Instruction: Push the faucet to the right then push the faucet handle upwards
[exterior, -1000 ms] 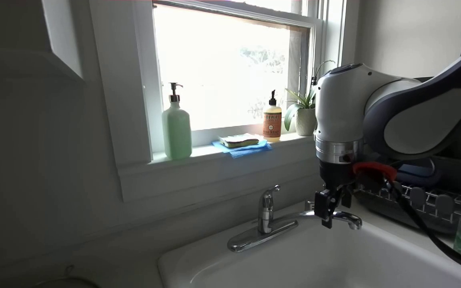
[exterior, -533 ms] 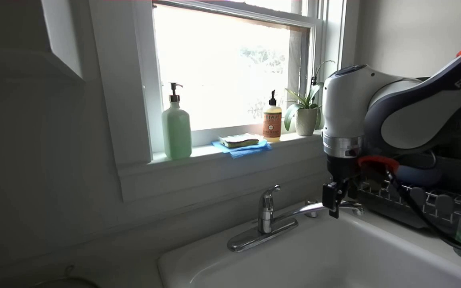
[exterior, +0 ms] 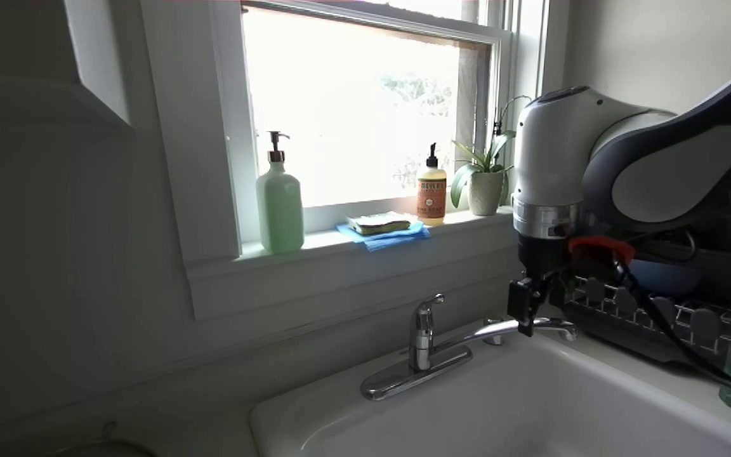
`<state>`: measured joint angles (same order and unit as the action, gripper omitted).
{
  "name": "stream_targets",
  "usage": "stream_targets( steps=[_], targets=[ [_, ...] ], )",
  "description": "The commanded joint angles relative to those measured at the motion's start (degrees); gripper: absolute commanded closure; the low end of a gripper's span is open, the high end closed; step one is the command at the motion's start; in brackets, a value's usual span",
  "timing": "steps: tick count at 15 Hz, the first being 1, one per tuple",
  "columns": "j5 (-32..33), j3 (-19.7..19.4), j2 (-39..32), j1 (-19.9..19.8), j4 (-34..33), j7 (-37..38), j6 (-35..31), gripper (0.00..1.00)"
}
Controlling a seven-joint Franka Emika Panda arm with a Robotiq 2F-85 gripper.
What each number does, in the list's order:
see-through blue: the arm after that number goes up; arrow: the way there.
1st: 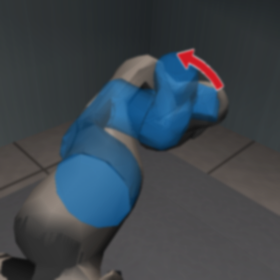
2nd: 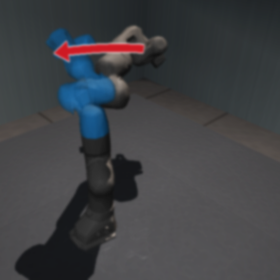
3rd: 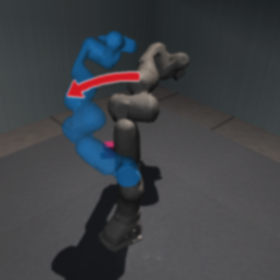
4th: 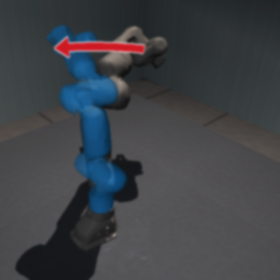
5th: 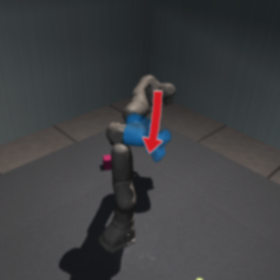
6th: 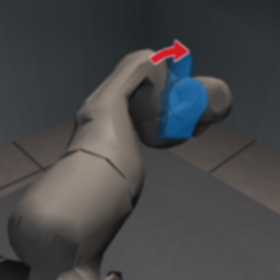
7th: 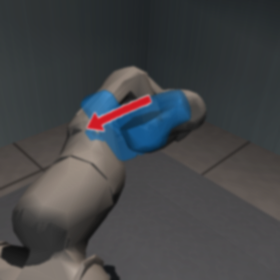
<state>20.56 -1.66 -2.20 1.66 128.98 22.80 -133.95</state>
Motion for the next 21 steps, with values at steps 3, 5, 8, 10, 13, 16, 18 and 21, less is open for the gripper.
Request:
stream_targets(
  steps=[3,5,8,10,13,16,18,21],
  targets=[
    [-0.96,3.13,4.29,1.21,2.10,5.76,-3.95,0.00],
    [-0.70,4.23,3.52,1.62,1.37,7.80,-5.95,0.00],
    [1.41,5.23,2.04,1.92,0.31,10.76,-10.33,0.00],
    [3.94,5.46,0.89,1.91,-0.30,12.21,-13.60,0.00],
    [7.24,5.11,-0.99,2.00,-1.47,13.91,-17.17,0.00],
    [6.45,4.67,-0.38,2.36,-0.80,12.41,-17.15,0.00],
    [7.78,4.26,-1.50,2.59,-1.62,13.36,-18.20,0.00],
    [7.86,4.14,-1.97,2.69,-2.02,13.34,-18.37,0.00]
  ],
)
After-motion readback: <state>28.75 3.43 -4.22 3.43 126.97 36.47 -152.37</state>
